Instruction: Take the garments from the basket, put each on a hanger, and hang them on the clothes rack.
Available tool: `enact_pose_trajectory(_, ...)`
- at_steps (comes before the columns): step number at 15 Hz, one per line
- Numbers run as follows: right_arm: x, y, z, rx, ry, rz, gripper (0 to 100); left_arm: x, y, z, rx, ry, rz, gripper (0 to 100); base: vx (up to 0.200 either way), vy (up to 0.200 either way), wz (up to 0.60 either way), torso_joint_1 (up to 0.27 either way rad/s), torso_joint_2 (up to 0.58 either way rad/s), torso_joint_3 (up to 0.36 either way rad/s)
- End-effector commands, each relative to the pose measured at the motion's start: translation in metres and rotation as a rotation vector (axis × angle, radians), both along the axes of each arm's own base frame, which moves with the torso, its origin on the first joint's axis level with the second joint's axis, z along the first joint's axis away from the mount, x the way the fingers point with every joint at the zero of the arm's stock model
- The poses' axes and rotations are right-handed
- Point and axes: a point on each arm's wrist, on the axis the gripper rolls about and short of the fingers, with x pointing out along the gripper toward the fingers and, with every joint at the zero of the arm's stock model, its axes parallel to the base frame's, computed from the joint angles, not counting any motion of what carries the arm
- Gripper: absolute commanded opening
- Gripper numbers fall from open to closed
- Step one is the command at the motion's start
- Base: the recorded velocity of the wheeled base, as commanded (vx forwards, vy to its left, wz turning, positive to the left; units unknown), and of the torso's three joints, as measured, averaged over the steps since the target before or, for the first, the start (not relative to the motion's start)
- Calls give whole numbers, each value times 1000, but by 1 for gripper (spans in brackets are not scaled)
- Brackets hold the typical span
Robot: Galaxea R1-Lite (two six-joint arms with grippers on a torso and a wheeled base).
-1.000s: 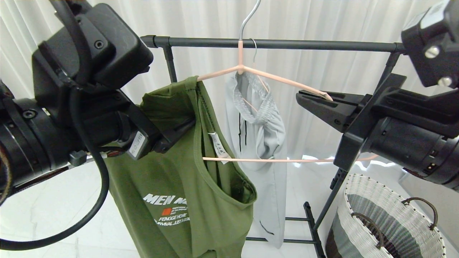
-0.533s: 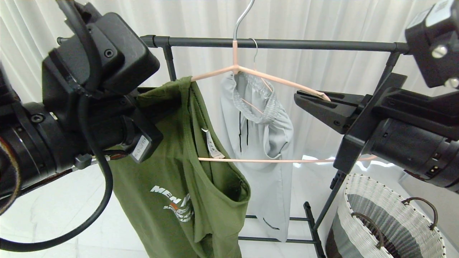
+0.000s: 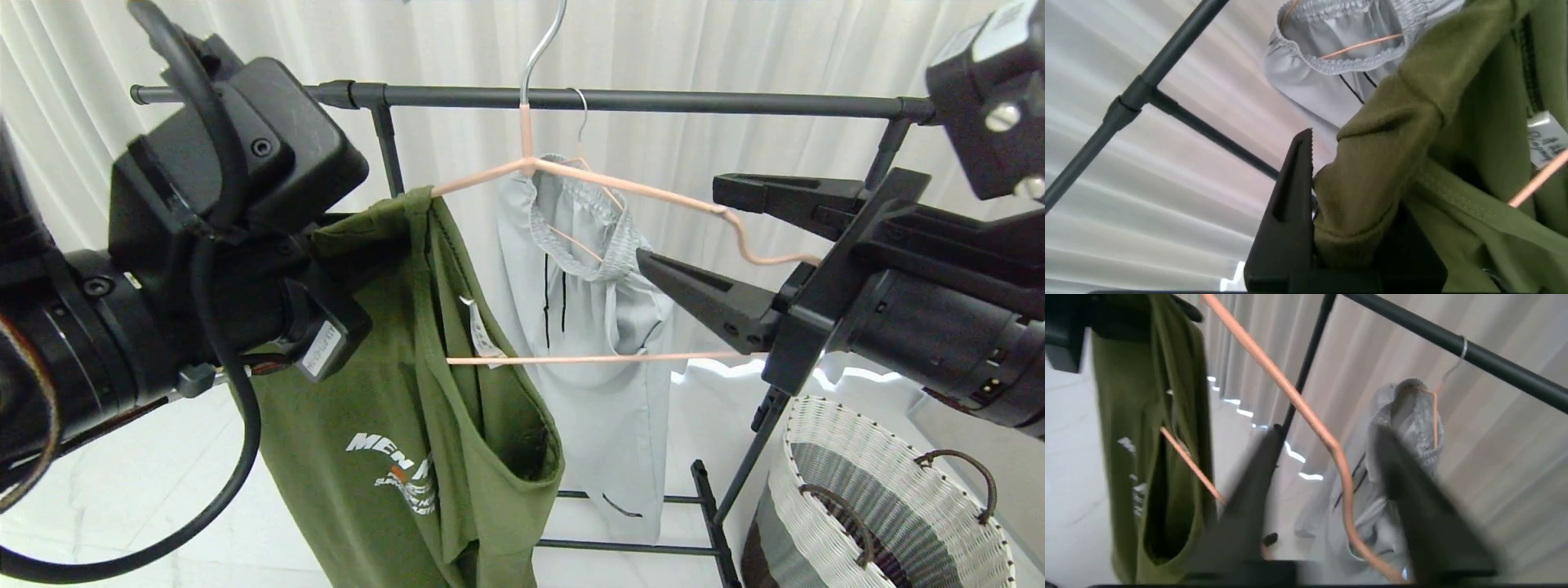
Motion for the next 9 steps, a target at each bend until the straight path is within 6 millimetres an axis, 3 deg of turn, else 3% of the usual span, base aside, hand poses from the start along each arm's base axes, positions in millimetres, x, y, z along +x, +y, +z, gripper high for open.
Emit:
enact_pose_trajectory(1,2,-6,0,1,-2,-21,100,-2,4,-5,15,7,44,0,0,0,0,0,0,0)
enact_pose_trajectory(5,-2,-17,-9,-18,13,-32,100,0,5,-11,33,14,177,0,0,0,0,0,0,0)
enact_pose_trajectory(9,-16,-10,-23,-71,73,42,100,3,8,-7,-45,20,301,0,0,0,0,0,0,0)
